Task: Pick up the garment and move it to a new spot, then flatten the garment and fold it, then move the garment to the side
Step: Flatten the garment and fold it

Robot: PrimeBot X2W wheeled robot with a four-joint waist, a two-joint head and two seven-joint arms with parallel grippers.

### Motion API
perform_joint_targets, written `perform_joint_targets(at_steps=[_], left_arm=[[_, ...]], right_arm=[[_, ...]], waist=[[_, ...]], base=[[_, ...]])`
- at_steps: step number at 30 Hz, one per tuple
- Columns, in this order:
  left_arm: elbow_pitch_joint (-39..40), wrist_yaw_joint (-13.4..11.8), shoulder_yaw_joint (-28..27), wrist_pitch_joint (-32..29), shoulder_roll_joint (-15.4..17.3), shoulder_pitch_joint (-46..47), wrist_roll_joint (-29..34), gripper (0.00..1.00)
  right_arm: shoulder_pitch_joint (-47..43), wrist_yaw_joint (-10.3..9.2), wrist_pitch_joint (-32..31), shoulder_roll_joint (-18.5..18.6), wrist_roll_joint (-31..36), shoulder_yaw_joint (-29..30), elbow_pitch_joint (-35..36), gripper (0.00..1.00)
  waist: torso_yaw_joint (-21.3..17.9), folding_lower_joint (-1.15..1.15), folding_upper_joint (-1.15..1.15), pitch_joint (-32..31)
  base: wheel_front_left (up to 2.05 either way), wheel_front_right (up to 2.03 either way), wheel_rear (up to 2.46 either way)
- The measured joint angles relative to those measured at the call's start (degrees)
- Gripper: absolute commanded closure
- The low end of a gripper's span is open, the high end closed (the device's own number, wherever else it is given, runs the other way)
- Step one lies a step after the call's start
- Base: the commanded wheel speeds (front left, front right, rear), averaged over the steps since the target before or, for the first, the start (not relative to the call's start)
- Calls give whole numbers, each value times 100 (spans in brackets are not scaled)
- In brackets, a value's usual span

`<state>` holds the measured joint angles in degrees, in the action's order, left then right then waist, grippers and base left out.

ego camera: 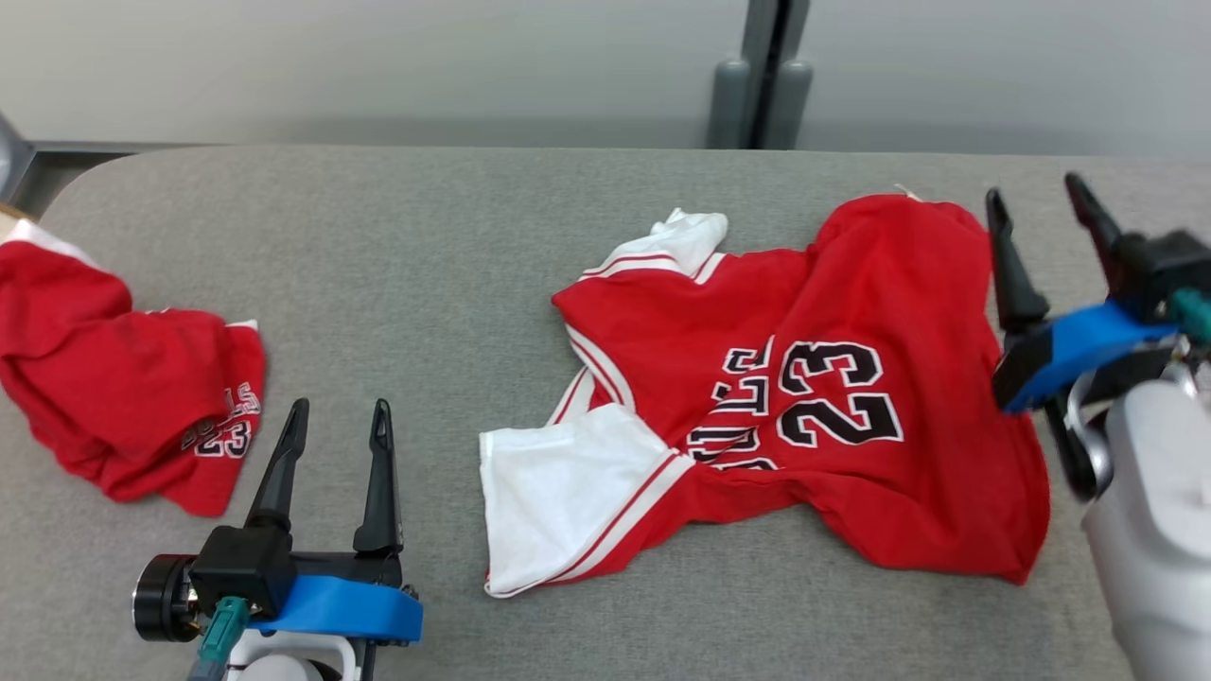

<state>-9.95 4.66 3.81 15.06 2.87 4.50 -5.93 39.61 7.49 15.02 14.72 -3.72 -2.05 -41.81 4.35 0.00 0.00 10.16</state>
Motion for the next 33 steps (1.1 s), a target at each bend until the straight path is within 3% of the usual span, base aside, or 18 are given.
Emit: perform_joint_targets(at_steps=[7, 14, 23, 33], left_arm=[[0, 42, -153, 0, 1, -89, 93, 0], [-22, 85, -211, 0, 0, -178, 146, 0], [-118, 130, -268, 0, 0, -180, 207, 0], [-355, 161, -246, 0, 1, -205, 240, 0]], right_arm=[[-1332, 0, 2, -353, -90, 1, 1550, 0], [-2621, 0, 2, -821, -54, 169, 2501, 0], [-3708, 0, 1, -1131, 12, 202, 3098, 0], [-3988, 0, 0, -1174, 1, 154, 3249, 0]], waist=[[-330, 0, 0, -124], [-489, 0, 0, -231], [-506, 0, 0, -238], [-529, 0, 0, -234]], base=[[0, 0, 0], [0, 0, 0], [0, 0, 0], [0, 0, 0]])
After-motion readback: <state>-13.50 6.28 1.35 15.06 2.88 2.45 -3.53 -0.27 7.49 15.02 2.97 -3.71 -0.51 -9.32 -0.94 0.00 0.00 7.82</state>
